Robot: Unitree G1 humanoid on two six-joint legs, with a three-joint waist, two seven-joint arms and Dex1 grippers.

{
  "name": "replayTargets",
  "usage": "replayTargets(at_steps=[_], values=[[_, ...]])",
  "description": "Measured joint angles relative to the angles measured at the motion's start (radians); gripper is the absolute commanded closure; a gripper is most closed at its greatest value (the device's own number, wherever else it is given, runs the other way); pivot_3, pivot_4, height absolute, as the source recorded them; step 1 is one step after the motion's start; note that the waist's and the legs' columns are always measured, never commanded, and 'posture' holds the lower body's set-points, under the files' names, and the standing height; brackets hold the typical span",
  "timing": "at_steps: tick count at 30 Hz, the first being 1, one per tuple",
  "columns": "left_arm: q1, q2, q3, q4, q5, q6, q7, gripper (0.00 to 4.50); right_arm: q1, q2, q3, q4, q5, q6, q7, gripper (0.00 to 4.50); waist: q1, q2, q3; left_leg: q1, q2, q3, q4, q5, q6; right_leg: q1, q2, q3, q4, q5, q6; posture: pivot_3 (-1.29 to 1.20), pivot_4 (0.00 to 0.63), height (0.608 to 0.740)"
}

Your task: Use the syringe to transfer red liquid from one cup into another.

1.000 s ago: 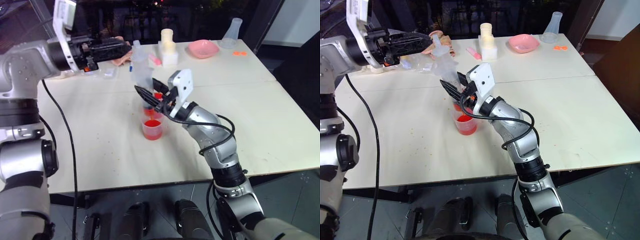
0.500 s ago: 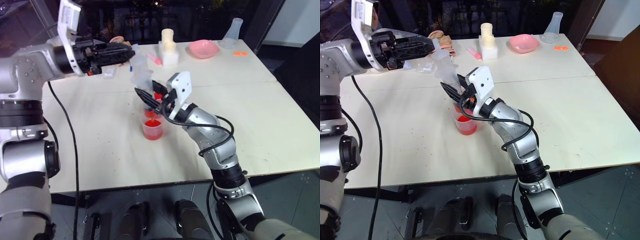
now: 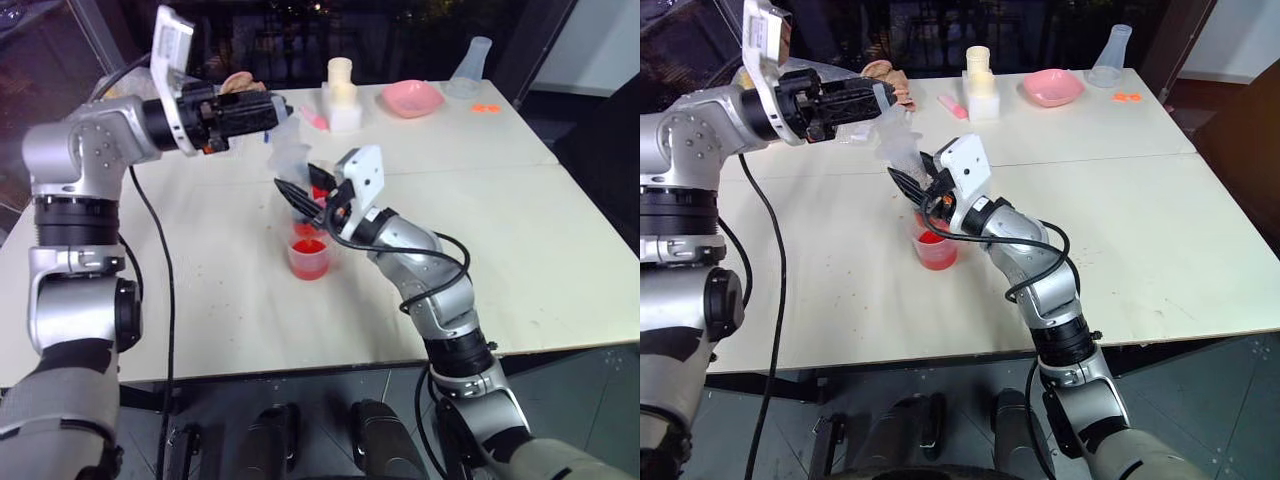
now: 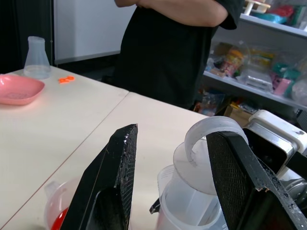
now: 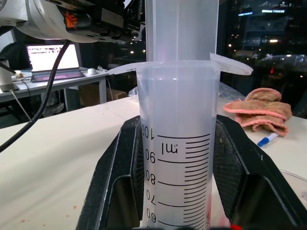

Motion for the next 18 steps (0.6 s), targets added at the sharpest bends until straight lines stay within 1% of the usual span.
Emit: replayTargets(at_steps=[4,8,9,18], values=[[-0.004,-0.019,-0.001,0.000,0.002,-0.001,0.000,3.19,0.003,-0.003,-0.008,0.000,-0.002,0.000,-0.001,3.15,-0.001,0.000,0.000,0.000,0.000,0.000,0.000,0.000,0.000,0.000,0.000,0.000,0.000,0.000,0.000,0.00,0.150,0.740],[-0.004,-0.029,-0.006,0.000,0.003,0.000,0.000,4.36,0.007,-0.003,-0.012,0.000,-0.011,0.002,-0.004,3.15,-0.001,0.000,0.000,0.000,0.000,0.000,0.000,0.000,0.000,0.000,0.000,0.000,0.000,0.000,0.000,0.00,0.150,0.740],[-0.004,-0.028,-0.006,0.000,0.004,0.000,0.001,4.47,0.007,-0.003,-0.013,0.000,-0.012,0.002,-0.004,3.15,-0.001,0.000,0.000,0.000,0.000,0.000,0.000,0.000,0.000,0.000,0.000,0.000,0.000,0.000,0.000,0.00,0.150,0.740],[-0.002,-0.007,-0.020,-0.039,0.012,0.034,0.001,4.47,0.007,-0.001,-0.012,-0.001,-0.014,0.002,0.003,3.15,-0.001,0.000,0.000,0.000,0.000,0.000,0.000,0.000,0.000,0.000,0.000,0.000,0.000,0.000,0.000,0.00,0.150,0.740]])
